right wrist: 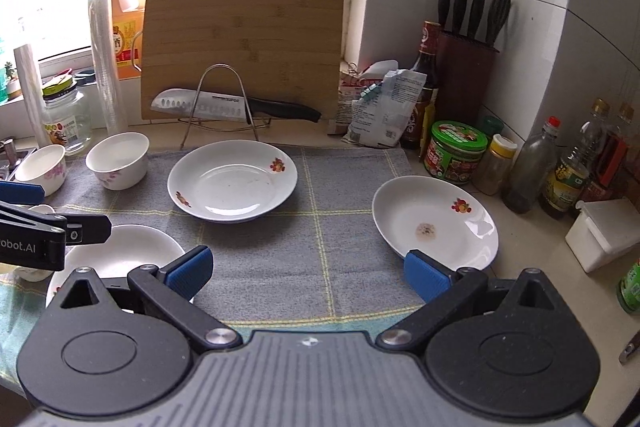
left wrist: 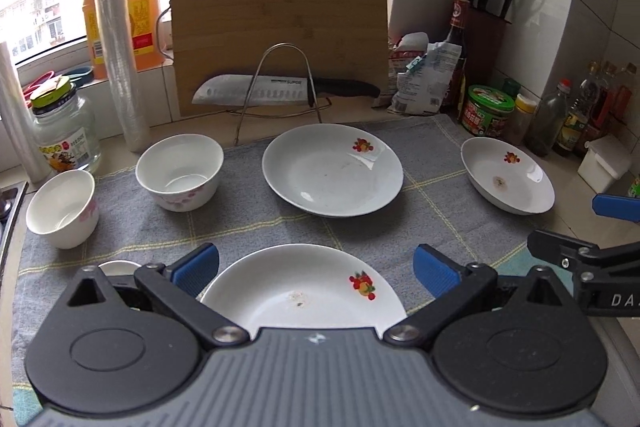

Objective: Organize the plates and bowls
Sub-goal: 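Move the left gripper past the large plate toward the stained white plate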

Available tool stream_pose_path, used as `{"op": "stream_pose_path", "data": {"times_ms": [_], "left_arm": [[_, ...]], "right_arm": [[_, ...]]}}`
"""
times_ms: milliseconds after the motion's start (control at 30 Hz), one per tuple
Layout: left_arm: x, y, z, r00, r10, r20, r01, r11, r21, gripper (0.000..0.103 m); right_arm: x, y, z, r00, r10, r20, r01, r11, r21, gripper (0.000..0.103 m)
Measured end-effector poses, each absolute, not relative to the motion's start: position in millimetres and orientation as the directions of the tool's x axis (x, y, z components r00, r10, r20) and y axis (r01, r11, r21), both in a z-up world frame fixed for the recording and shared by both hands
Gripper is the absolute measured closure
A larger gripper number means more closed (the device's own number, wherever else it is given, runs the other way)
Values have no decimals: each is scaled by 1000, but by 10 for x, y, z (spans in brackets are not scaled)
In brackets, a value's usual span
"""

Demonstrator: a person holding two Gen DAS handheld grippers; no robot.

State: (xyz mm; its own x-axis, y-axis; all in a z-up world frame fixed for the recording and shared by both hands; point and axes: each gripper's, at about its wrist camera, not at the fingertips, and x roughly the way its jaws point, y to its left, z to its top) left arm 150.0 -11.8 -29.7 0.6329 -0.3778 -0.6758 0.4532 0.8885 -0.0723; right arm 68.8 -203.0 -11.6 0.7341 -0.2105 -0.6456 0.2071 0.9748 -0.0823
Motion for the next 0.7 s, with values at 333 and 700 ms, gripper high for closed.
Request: {"op": "stream_pose_path", "data": {"times_ms": [333, 700], "left_arm": [[1557, -678, -357, 592, -448, -670, 535, 840, -89, 1], [1656, -1403, -379, 612, -426, -666, 496, 863, -96, 1]], "right_arm": [[630, -2586, -250, 718, -250, -650, 258, 962, -86, 0], [744, -3504, -538, 735, -147, -662, 174, 984, -25, 0]]}}
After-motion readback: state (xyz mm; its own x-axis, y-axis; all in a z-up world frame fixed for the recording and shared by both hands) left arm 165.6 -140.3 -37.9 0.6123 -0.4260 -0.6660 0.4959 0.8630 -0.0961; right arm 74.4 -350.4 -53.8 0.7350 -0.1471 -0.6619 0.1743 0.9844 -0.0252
